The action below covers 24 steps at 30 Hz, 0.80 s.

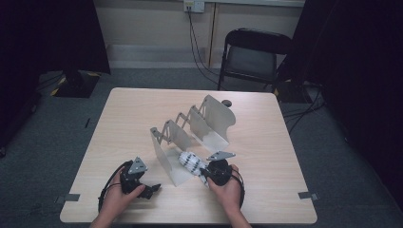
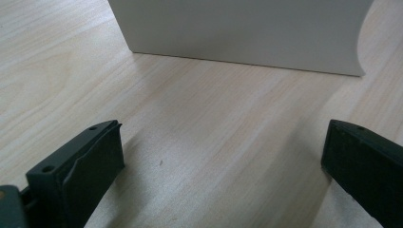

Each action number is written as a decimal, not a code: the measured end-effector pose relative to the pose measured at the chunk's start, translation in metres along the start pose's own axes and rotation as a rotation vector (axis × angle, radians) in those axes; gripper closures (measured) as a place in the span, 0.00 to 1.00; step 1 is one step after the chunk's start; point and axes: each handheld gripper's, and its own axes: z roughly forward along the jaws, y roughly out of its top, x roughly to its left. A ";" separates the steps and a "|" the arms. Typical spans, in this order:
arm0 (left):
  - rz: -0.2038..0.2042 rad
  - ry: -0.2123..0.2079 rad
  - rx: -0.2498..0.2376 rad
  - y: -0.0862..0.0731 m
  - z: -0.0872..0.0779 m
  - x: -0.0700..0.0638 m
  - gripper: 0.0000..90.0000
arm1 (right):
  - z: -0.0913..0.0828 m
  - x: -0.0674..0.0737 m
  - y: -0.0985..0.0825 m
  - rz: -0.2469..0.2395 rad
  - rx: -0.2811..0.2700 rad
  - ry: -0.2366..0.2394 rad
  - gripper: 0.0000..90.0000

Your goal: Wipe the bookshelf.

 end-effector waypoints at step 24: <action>-0.002 -0.001 -0.003 0.000 0.000 0.000 0.00 | 0.025 0.056 0.017 -0.074 0.004 0.184 0.83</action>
